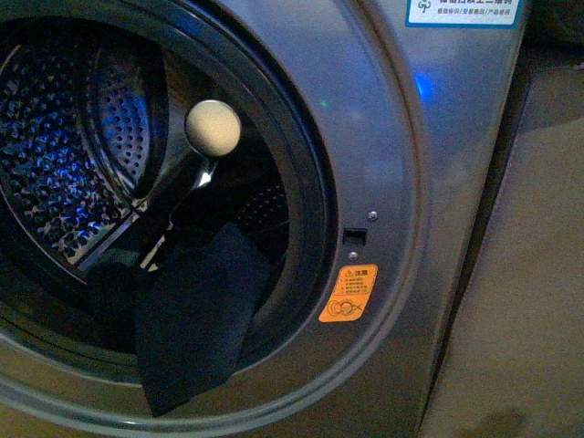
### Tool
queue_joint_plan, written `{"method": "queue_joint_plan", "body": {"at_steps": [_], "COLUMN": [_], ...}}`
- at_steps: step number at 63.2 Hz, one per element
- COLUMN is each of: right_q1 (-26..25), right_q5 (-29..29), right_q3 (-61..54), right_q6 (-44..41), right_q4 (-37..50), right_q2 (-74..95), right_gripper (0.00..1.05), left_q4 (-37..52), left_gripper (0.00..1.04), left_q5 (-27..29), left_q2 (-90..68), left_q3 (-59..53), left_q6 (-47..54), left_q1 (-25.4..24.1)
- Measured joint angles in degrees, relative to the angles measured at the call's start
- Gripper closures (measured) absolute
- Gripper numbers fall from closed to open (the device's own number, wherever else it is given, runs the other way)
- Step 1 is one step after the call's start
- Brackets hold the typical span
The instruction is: Put clothes into washing machine
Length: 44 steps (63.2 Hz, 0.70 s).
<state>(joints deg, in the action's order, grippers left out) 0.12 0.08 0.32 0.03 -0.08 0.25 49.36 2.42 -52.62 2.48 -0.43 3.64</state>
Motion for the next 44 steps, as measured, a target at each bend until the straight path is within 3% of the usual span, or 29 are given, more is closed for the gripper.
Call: {"method": "queue_joint_plan", "body": {"at_steps": [8,44], "right_q1": [0.0,0.0], "right_q5": [0.0,0.0], "right_q3": [0.0,0.0], "right_q6": [0.0,0.0], "right_q4": [0.0,0.0], "right_q2": [0.0,0.0], "right_gripper": [1.02,1.02], "left_q4": [-5.4,-26.4], "left_gripper": [1.01,1.01], "left_q5": [-2.0,-2.4], "left_q2": [6.7,29.8], "left_q3": [-1.0,-1.4], "left_q6": [0.0,0.0], "left_q1": [-3.4,-3.5]}}
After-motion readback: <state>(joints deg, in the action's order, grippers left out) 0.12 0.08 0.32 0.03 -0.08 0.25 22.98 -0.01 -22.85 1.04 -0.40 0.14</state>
